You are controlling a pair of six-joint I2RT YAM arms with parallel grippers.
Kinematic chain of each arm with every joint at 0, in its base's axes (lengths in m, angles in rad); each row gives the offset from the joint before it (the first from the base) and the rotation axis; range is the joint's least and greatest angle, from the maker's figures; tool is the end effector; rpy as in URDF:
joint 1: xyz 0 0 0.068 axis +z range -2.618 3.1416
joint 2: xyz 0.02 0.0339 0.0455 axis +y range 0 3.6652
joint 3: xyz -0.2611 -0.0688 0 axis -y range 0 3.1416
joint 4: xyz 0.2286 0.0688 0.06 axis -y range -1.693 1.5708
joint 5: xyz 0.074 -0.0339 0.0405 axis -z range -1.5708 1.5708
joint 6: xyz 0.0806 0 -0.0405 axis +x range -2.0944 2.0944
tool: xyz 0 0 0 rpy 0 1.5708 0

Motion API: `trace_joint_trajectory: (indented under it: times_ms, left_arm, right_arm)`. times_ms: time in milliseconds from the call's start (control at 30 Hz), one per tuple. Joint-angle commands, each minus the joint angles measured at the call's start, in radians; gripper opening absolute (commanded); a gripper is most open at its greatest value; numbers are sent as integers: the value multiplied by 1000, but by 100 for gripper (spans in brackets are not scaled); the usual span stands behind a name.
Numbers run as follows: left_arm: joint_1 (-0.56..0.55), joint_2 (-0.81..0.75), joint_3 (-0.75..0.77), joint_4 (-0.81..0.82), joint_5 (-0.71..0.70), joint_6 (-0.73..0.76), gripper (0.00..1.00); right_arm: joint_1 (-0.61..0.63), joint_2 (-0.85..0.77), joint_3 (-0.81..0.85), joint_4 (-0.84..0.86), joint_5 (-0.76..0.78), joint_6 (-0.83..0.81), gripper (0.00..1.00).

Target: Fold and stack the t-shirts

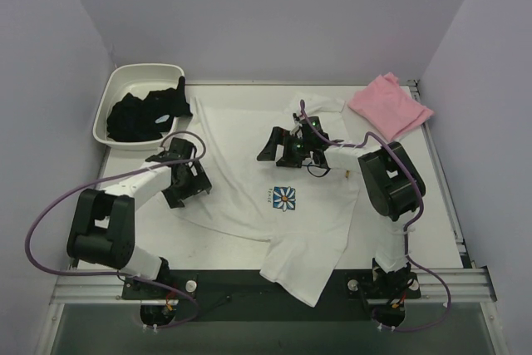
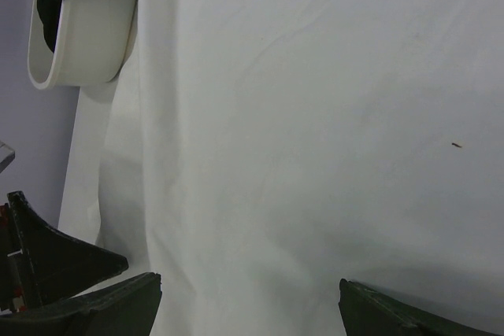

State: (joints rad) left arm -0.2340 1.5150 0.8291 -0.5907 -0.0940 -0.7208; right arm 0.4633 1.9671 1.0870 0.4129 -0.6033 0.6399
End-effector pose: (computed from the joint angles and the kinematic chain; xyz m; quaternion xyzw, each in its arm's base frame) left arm 0.2596 -0.0541 0.1282 -0.2448 0.9573 -0.0260 0.1514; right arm 0.3714 0.2367 0.1532 -0.0834 0.8237 0.4778 0.2937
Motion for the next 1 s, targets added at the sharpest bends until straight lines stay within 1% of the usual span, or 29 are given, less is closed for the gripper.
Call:
trace_joint_trajectory:
  times_ms: [0,167,300,500,567,667,800,867,900,967]
  left_arm:
    - [-1,-73,-128,-27,-19,-100,97]
    - [-1,-231,-254,-40,-38,-201,98]
    - [-5,-334,-323,-60,-33,-264,98]
    - [-16,-501,-347,-167,-105,-325,97]
    - [-14,-557,-344,-187,-121,-330,97]
    - [-19,-596,-337,-215,-121,-336,97]
    - [-21,-607,-306,-239,-110,-350,97]
    - [-31,-624,-259,-239,-113,-348,97]
    - [-36,-631,-236,-242,-119,-345,98]
    - [-56,-651,-185,-241,-121,-330,97]
  right_arm:
    - [-22,-31,-26,-54,36,-16,100]
    - [-22,-36,-27,-56,30,-14,100]
    - [-22,-36,-36,-45,25,-6,100]
    - [-25,-34,-42,-40,30,0,100]
    - [-22,-34,-42,-42,31,0,100]
    - [-23,-36,-44,-48,36,-2,100]
    - [-23,-57,-56,-71,56,-20,100]
    - [-18,-109,-68,-77,66,-43,100]
    - [-14,-140,-76,-83,104,-63,100]
    - [18,-244,-67,-164,163,-109,100]
